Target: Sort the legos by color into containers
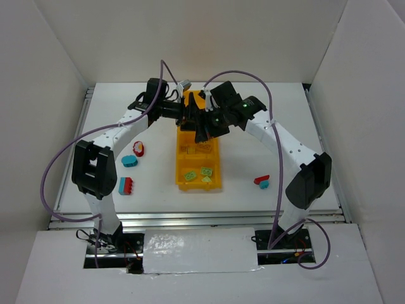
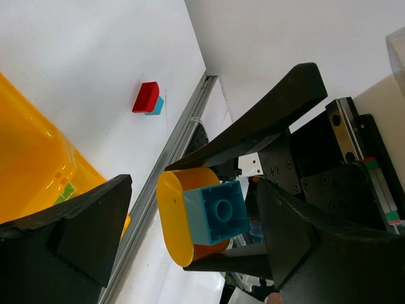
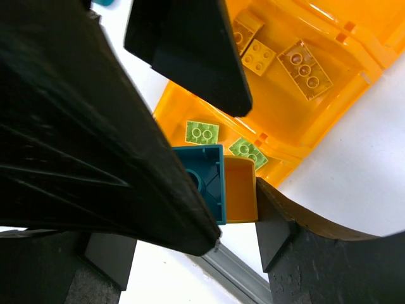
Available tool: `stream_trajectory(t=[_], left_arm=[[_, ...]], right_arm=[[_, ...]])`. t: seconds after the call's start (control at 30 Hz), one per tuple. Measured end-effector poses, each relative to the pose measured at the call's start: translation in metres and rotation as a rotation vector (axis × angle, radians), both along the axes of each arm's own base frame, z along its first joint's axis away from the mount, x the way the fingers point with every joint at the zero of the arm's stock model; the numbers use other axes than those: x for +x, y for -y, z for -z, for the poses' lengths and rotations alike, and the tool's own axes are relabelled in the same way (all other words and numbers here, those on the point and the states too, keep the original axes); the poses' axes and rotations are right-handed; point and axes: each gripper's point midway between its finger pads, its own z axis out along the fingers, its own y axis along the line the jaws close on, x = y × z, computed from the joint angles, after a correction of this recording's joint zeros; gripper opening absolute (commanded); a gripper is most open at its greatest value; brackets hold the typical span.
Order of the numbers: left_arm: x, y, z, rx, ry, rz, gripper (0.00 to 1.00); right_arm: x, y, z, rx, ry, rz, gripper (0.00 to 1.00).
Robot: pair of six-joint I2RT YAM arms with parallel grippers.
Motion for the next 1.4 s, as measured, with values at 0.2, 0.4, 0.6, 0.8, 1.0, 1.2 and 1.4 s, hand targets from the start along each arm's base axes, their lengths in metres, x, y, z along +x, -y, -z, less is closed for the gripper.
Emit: stream_trajectory(t=[0.2, 0.4, 0.6, 0.8, 1.0, 1.2, 1.4], left_arm=[[-0.004, 0.002, 0.001, 0.001, 0.012, 0.020, 0.84], [-0.009, 0.003, 0.004, 0.012, 0.045, 0.048, 0.74], [-0.010, 0.002, 0.008, 0.030, 0.076, 0.059, 0.64], [-0.010, 0.001, 0.012, 0.049, 0.100, 0.069, 0.55], [-0.010, 0.001, 0.018, 0.070, 0.117, 0.076, 0.52], [-0.009, 0.003, 0.020, 0.099, 0.134, 0.077, 0.37], [-0.009, 0.004, 0.021, 0.099, 0.123, 0.083, 0.03]], right_arm=[[0.001, -0.003, -0.007, 0.013, 0.013, -0.005, 0.04], [-0.005, -0.001, 0.000, -0.010, -0.036, -0.006, 0.04], [-0.009, -0.001, 0.007, -0.029, -0.091, -0.007, 0.04], [-0.010, -0.001, 0.014, -0.047, -0.129, -0.004, 0.04], [-0.011, 0.001, 0.020, -0.064, -0.152, 0.000, 0.04], [-0.012, 0.003, 0.023, -0.079, -0.168, 0.011, 0.06], [-0.012, 0.004, 0.024, -0.081, -0.173, 0.013, 0.15]])
